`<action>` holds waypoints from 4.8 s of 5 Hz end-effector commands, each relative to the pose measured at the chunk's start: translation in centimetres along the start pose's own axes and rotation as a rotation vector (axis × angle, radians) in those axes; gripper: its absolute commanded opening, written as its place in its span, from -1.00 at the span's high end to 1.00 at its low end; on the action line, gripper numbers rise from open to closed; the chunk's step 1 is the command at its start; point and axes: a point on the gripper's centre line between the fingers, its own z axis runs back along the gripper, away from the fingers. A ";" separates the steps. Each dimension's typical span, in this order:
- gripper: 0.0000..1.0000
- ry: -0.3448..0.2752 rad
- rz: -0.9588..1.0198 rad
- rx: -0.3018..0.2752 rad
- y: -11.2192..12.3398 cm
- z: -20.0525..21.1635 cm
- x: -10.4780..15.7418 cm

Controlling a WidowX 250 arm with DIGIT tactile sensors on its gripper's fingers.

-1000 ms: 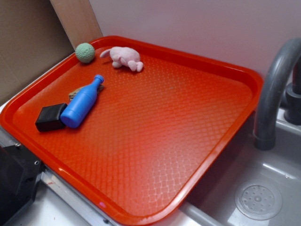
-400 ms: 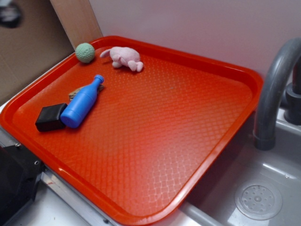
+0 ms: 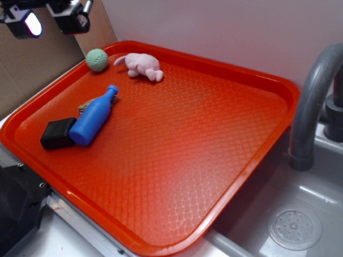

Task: Grab the green ball.

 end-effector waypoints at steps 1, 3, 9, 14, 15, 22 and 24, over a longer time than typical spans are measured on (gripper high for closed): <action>-1.00 -0.082 0.123 -0.013 0.4 -2.6 3.5; -1.00 -0.115 0.106 0.004 1.4 -4.5 6.1; -1.00 -0.128 0.074 0.030 2.5 -7.7 8.4; -1.00 -0.197 0.070 0.084 4.9 -11.0 13.2; -1.00 -0.213 0.078 0.113 5.0 -11.4 14.0; 1.00 -0.132 -0.031 0.013 3.5 -3.2 5.0; 1.00 0.033 0.033 -0.013 3.8 7.2 3.5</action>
